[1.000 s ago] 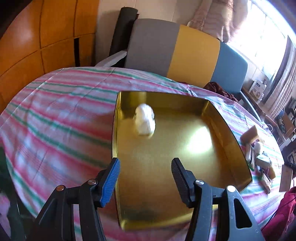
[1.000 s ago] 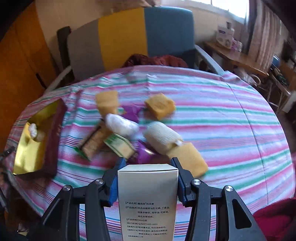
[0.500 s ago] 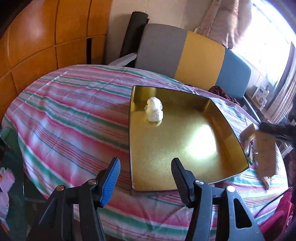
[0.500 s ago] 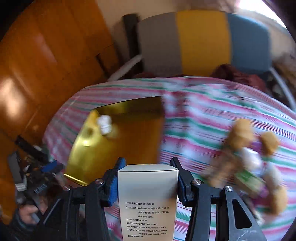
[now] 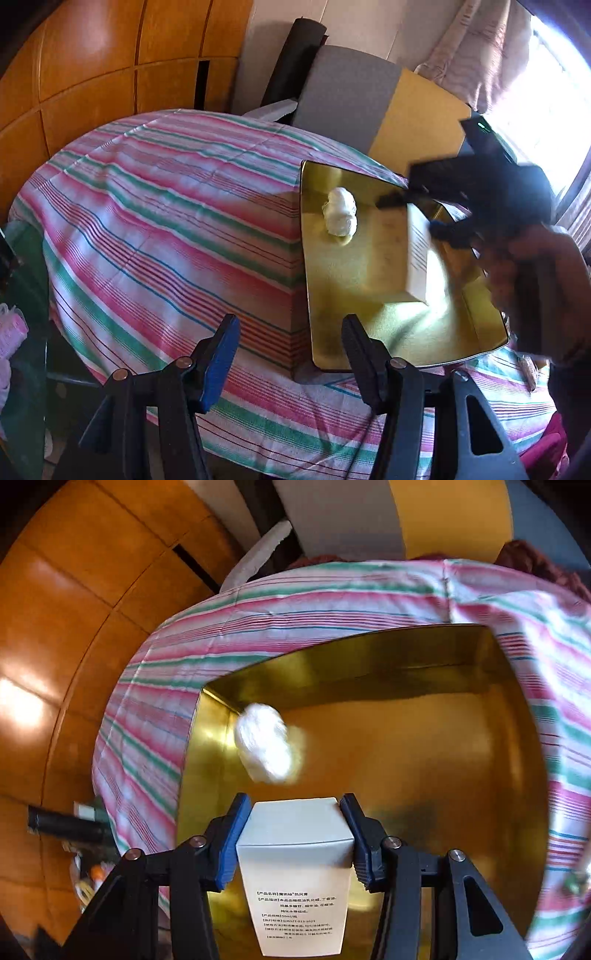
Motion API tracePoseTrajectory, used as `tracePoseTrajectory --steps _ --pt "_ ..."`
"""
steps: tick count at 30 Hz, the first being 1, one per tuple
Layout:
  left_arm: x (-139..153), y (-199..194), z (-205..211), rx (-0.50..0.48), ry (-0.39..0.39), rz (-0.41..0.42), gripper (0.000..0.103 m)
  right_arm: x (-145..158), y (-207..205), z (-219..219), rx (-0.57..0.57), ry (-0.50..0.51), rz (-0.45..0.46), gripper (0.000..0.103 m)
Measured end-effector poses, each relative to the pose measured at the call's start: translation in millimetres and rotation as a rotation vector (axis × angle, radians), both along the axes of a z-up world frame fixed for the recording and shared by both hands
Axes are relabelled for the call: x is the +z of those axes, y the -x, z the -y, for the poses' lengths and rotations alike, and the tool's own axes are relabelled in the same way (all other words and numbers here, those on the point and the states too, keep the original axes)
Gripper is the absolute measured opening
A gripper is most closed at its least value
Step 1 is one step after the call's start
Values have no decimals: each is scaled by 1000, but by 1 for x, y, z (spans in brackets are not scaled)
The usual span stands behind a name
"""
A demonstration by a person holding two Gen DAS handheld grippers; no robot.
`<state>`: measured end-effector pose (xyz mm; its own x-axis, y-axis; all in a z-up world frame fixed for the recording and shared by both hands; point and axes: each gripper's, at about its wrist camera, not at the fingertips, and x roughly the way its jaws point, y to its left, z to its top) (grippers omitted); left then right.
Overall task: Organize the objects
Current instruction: 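Carry the white box into the gold tray beside the bun and open the right gripper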
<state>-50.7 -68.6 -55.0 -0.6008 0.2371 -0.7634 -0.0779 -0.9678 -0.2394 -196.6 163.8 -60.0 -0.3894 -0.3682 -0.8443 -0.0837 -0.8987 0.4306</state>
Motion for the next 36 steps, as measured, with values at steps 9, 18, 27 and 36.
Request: tracePoseTrajectory --steps 9,18,27,36 --pt "2 -3 2 10 -21 -3 58 -3 5 11 39 50 -25 76" --pt "9 -2 4 24 -28 -18 58 -10 -58 26 211 -55 -72 76" --pt "9 -5 -1 15 -1 -25 58 -14 -28 56 251 -122 -137 57" --pt "21 -10 -3 37 42 -70 58 4 -36 71 341 -161 -217 59"
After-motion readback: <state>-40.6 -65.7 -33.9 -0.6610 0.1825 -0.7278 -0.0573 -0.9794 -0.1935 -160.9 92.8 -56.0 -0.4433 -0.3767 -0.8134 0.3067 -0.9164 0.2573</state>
